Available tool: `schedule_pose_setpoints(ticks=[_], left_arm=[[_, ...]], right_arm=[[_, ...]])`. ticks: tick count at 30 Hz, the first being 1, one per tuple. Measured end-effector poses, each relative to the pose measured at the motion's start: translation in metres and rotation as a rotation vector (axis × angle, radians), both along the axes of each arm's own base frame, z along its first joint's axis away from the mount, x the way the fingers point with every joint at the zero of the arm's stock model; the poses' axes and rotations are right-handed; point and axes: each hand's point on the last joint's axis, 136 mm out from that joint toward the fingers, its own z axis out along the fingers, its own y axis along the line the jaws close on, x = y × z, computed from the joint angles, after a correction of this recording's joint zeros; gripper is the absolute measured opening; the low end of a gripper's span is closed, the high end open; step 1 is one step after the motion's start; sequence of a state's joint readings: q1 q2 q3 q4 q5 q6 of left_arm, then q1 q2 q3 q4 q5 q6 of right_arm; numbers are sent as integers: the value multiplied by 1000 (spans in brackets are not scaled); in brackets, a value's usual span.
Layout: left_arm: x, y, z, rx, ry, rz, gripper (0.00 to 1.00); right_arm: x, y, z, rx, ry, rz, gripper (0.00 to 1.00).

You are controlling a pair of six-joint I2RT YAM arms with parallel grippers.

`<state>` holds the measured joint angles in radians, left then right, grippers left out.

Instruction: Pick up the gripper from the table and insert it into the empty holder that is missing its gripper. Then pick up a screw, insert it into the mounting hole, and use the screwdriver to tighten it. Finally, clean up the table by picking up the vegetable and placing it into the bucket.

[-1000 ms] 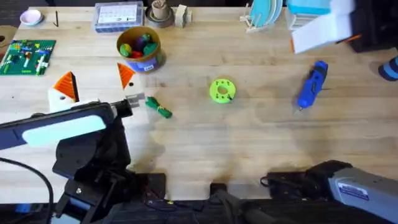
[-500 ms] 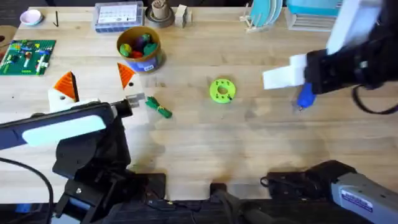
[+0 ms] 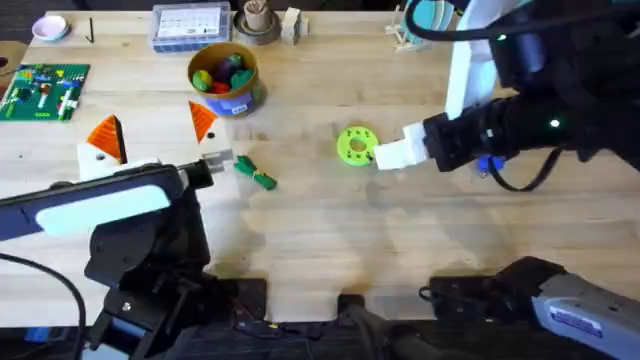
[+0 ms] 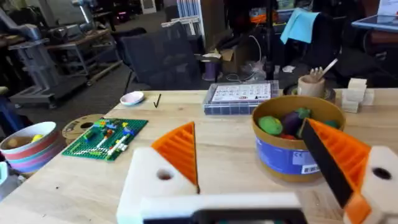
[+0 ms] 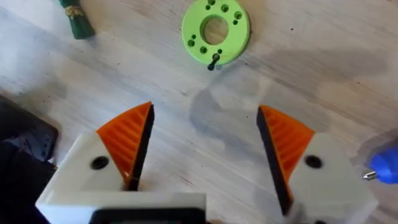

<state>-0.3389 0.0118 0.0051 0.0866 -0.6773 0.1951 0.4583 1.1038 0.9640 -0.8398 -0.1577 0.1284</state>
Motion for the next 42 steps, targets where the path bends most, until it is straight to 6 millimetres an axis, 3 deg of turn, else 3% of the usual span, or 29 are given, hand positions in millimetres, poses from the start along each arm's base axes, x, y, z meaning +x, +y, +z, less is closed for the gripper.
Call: schedule_pose_setpoints(ticks=[8, 13, 16, 21, 25, 34, 42], left_arm=[[0, 0, 0, 0, 0, 0, 993], [0, 0, 0, 0, 0, 0, 993], [0, 0, 0, 0, 0, 0, 993], [0, 0, 0, 0, 0, 0, 993], [0, 0, 0, 0, 0, 0, 993], [0, 0, 0, 0, 0, 0, 993], [0, 0, 0, 0, 0, 0, 992]], right_arm=[[2, 13, -19, -16, 21, 39, 993], [-13, 19, -50, -90, 18, 89, 993], [-11, 18, -62, -120, -9, 62, 993], [9, 24, -62, -81, -97, -21, 989], [18, 26, -62, -65, -119, -54, 915], [20, 27, -90, -102, -44, -88, 902], [23, 29, -97, -91, -23, -126, 737]])
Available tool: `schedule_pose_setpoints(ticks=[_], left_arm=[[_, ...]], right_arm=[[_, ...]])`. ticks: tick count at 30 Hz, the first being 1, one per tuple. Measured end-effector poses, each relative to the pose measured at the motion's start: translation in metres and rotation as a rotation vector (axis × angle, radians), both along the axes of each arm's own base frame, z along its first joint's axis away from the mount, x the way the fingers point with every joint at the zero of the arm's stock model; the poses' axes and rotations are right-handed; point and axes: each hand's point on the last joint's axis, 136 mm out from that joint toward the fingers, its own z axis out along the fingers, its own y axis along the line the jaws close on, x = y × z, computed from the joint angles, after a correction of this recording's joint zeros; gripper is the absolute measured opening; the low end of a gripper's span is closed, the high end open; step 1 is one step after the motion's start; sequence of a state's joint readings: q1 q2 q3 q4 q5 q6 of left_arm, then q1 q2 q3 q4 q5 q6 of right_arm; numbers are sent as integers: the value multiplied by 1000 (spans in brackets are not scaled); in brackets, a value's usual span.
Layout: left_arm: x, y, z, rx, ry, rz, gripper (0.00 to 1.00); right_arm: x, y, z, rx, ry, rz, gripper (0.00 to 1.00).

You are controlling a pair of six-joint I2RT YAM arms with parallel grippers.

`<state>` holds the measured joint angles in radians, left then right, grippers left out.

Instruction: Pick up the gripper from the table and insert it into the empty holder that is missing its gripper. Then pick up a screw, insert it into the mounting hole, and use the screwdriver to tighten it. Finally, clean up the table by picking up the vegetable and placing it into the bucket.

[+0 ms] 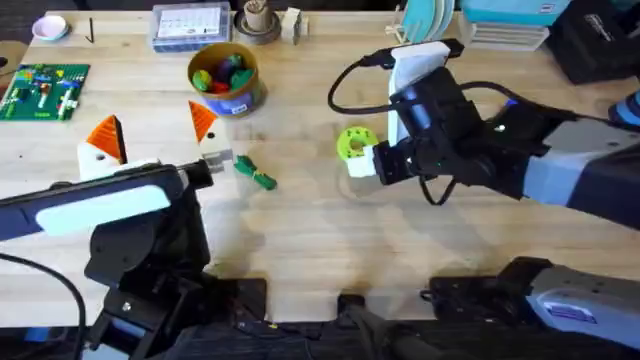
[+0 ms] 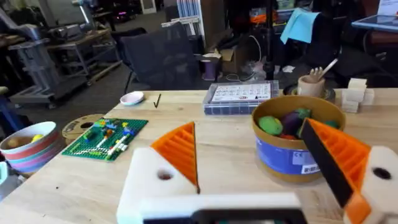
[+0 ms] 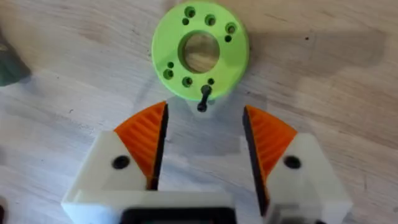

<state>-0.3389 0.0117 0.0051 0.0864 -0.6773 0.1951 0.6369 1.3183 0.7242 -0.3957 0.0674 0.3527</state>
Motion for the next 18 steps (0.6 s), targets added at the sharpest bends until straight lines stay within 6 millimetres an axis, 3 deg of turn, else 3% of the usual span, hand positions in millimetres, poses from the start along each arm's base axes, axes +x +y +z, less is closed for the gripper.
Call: schedule_pose_setpoints(ticks=[10, 18], left_arm=[[0, 0, 0, 0, 0, 0, 993], [0, 0, 0, 0, 0, 0, 993]], right_arm=[[1, 1, -4, 6, 13, -25, 489], [4, 2, -8, 14, 18, -49, 377]])
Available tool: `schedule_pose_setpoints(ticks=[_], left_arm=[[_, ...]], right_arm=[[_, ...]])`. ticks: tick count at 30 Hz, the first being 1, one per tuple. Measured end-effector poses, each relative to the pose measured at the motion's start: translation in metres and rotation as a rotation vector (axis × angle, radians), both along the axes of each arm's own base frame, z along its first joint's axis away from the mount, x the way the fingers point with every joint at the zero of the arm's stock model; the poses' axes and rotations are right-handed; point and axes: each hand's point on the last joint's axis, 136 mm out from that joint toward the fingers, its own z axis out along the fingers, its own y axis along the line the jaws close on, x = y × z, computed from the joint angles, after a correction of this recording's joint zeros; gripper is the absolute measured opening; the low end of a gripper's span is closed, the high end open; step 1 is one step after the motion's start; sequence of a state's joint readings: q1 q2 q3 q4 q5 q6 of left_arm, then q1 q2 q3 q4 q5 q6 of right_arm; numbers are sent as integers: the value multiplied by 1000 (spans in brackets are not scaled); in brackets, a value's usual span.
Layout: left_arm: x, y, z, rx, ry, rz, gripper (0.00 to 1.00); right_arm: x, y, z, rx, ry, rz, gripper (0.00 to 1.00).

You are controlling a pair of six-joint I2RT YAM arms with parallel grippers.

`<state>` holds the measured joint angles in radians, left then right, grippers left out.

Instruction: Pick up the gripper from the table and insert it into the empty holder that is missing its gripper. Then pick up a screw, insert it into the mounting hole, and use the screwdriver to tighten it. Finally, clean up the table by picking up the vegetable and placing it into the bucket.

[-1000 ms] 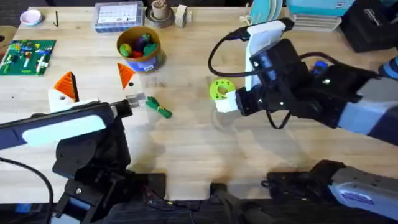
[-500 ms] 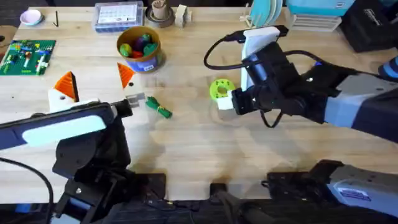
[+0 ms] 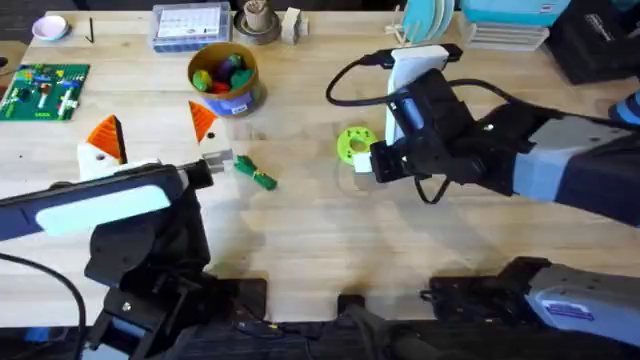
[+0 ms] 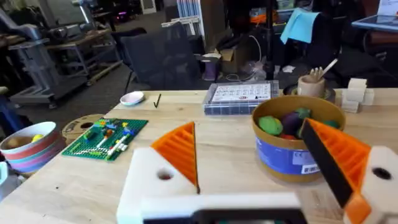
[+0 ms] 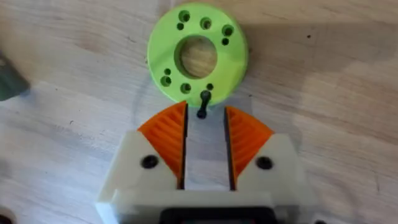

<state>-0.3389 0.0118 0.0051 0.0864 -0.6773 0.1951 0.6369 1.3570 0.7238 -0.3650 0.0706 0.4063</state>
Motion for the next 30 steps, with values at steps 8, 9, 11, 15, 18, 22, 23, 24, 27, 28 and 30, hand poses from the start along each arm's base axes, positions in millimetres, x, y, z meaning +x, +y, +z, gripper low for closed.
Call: schedule_pose_setpoints(ticks=[8, 9, 11, 15, 18, 22, 23, 24, 27, 28, 30], left_arm=[[0, 0, 0, 0, 0, 0, 992], [0, 0, 0, 0, 0, 0, 993], [0, 0, 0, 0, 0, 0, 993], [0, 0, 0, 0, 0, 0, 993], [0, 0, 0, 0, 0, 0, 993], [0, 0, 0, 0, 0, 0, 993], [0, 0, 0, 0, 0, 0, 993], [0, 0, 0, 0, 0, 0, 992], [0, 0, 0, 0, 0, 0, 993], [0, 0, 0, 0, 0, 0, 993], [0, 0, 0, 0, 0, 0, 993]], right_arm=[[1, 1, 1, 7, -4, -9, 289], [1, 1, 1, 6, -4, -9, 279], [2, 1, 1, 6, -7, -10, 269], [3, 1, 2, 11, -12, -10, 260], [3, 2, 2, 13, -13, -14, 257], [4, 2, 3, 17, -15, -17, 228], [4, 2, 3, 17, -16, -17, 220], [4, 2, 3, 17, -15, -17, 206], [4, 2, 3, 17, -15, -17, 150], [4, 2, 3, 17, -15, -17, 131], [4, 2, 3, 17, -15, -17, 57]])
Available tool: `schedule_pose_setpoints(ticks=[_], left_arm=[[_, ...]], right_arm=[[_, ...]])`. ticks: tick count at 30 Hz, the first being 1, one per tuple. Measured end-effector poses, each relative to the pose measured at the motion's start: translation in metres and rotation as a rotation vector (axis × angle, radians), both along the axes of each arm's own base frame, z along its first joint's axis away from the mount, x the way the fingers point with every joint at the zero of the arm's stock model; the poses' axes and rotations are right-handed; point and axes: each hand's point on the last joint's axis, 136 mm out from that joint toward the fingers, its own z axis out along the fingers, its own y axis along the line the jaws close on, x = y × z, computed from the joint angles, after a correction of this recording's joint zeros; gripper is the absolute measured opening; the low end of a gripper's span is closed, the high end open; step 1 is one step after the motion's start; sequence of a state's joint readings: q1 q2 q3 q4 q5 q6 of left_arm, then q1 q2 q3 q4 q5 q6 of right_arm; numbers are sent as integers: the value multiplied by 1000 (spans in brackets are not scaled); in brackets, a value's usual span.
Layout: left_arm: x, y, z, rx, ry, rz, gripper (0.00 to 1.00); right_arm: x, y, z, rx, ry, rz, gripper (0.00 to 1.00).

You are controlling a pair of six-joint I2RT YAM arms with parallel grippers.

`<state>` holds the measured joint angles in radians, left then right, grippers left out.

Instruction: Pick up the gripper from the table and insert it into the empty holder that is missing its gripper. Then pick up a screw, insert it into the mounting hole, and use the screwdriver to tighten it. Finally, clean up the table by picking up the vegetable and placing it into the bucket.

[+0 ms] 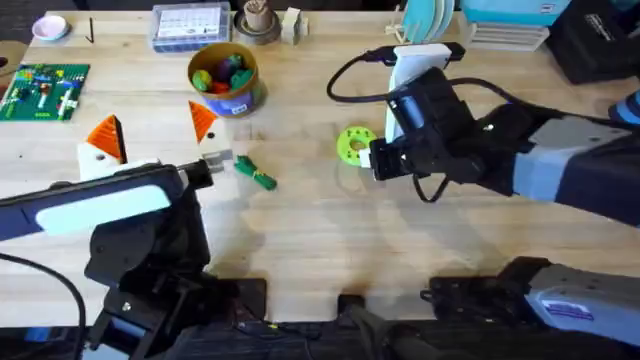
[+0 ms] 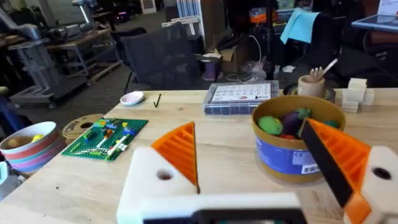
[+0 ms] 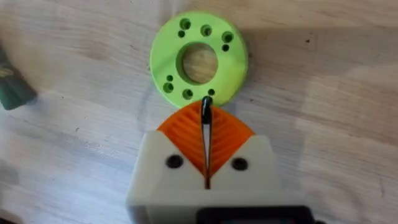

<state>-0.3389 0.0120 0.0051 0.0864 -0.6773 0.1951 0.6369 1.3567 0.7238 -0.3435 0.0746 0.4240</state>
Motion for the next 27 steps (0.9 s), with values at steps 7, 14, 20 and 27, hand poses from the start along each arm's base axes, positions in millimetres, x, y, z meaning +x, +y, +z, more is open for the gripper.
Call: schedule_pose_setpoints(ticks=[7, 14, 20, 27], left_arm=[[0, 0, 0, 0, 0, 0, 993], [0, 0, 0, 0, 0, 0, 993], [0, 0, 0, 0, 0, -2, 992], [7, -29, 1, 13, -5, -175, 993]], right_arm=[[0, 0, 0, 2, 2, -6, 7], [-13, -10, 10, -27, 35, 1, 6], [-16, -12, 56, -81, 50, 72, 6], [-4, -3, 105, -76, -23, 138, 6]])
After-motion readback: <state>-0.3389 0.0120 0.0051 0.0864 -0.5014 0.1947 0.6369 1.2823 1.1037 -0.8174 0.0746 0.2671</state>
